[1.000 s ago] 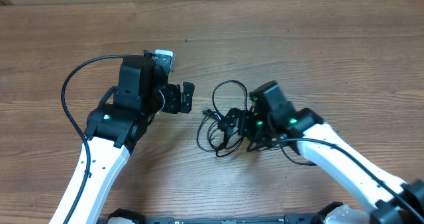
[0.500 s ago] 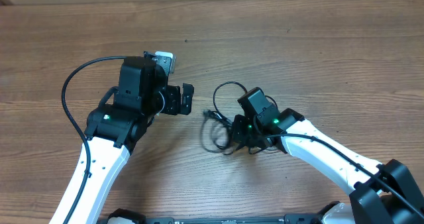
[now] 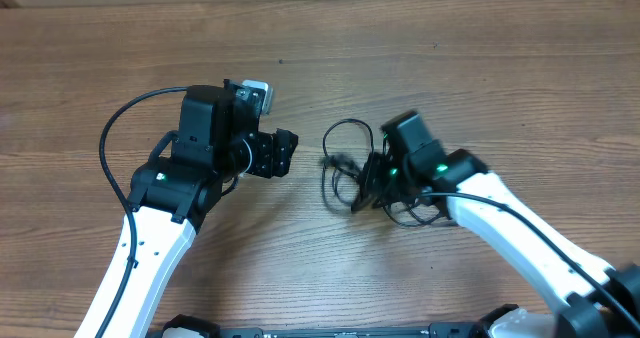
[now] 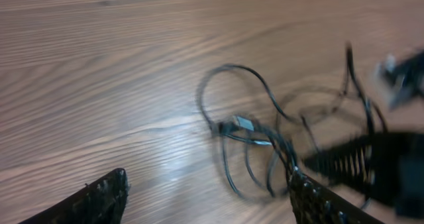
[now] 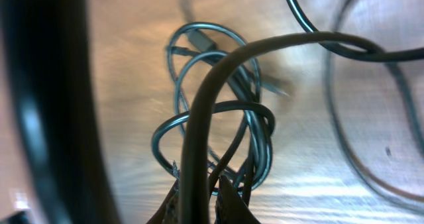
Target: Untangle cables
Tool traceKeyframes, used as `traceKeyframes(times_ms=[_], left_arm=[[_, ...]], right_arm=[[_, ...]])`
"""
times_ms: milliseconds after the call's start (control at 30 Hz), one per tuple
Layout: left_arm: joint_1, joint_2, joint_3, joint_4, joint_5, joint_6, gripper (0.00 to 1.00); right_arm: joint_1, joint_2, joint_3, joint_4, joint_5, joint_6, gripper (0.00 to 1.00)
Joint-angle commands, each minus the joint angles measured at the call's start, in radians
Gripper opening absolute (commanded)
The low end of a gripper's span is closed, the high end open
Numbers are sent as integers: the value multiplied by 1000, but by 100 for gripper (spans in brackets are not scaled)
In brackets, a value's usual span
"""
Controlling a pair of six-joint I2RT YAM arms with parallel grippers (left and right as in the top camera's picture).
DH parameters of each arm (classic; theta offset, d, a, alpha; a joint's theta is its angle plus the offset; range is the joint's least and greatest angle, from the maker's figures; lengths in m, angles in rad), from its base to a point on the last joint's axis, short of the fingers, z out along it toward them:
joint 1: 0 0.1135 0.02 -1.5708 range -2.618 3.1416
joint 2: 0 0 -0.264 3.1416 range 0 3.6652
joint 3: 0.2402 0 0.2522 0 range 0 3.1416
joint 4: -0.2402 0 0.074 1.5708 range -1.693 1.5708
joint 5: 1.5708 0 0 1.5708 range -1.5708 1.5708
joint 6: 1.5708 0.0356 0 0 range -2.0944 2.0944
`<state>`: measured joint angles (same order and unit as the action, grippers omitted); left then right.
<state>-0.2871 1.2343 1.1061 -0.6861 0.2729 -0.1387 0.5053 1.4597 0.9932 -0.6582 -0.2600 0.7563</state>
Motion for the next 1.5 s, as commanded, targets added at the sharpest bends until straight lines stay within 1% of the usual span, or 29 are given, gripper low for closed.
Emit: traceKeyframes(times_ms=[0, 133, 267, 367, 433, 533, 567, 600, 667, 767, 800, 933, 1067, 1167, 1300, 1467], left_arm=[[5, -4, 19, 10, 224, 130, 78], [-6, -4, 19, 14, 413, 281, 76], [-44, -4, 19, 19, 418, 373, 76], [-61, -4, 19, 41, 418, 360, 79], [-63, -4, 19, 60, 419, 303, 79], [-63, -4, 19, 86, 419, 183, 80], [-63, -4, 19, 93, 418, 112, 87], [-63, -4, 19, 93, 414, 89, 88], [-63, -4, 19, 93, 403, 47, 94], [-69, -4, 19, 93, 399, -14, 97], [-73, -4, 19, 93, 395, -36, 100], [-80, -4, 19, 89, 328, -125, 100], [-80, -4, 19, 89, 239, -261, 100], [-80, -3, 19, 82, 196, -307, 100], [-80, 2, 19, 79, 141, -376, 100], [-80, 19, 19, 106, 138, -420, 100]], right_arm=[[-38, -102, 72, 7, -31, -33, 4], [-68, -161, 84, 14, -31, -32, 4], [-92, -207, 87, 42, -34, -32, 4], [-109, -232, 87, 55, -33, -32, 4], [-123, -244, 87, 58, -34, -31, 4], [-146, -260, 87, 72, -51, -28, 4], [-161, -266, 87, 100, -95, -28, 4], [-168, -267, 87, 123, -125, -28, 4], [-176, -269, 87, 154, -164, -29, 4], [-178, -269, 87, 201, -206, -29, 4], [-178, -269, 87, 217, -217, -29, 4], [-180, -269, 87, 256, -237, -28, 4], [-180, -269, 87, 269, -244, -28, 4], [-180, -269, 87, 273, -248, -28, 4], [-180, -269, 87, 314, -309, -24, 4], [-180, -269, 87, 337, -349, -21, 4]])
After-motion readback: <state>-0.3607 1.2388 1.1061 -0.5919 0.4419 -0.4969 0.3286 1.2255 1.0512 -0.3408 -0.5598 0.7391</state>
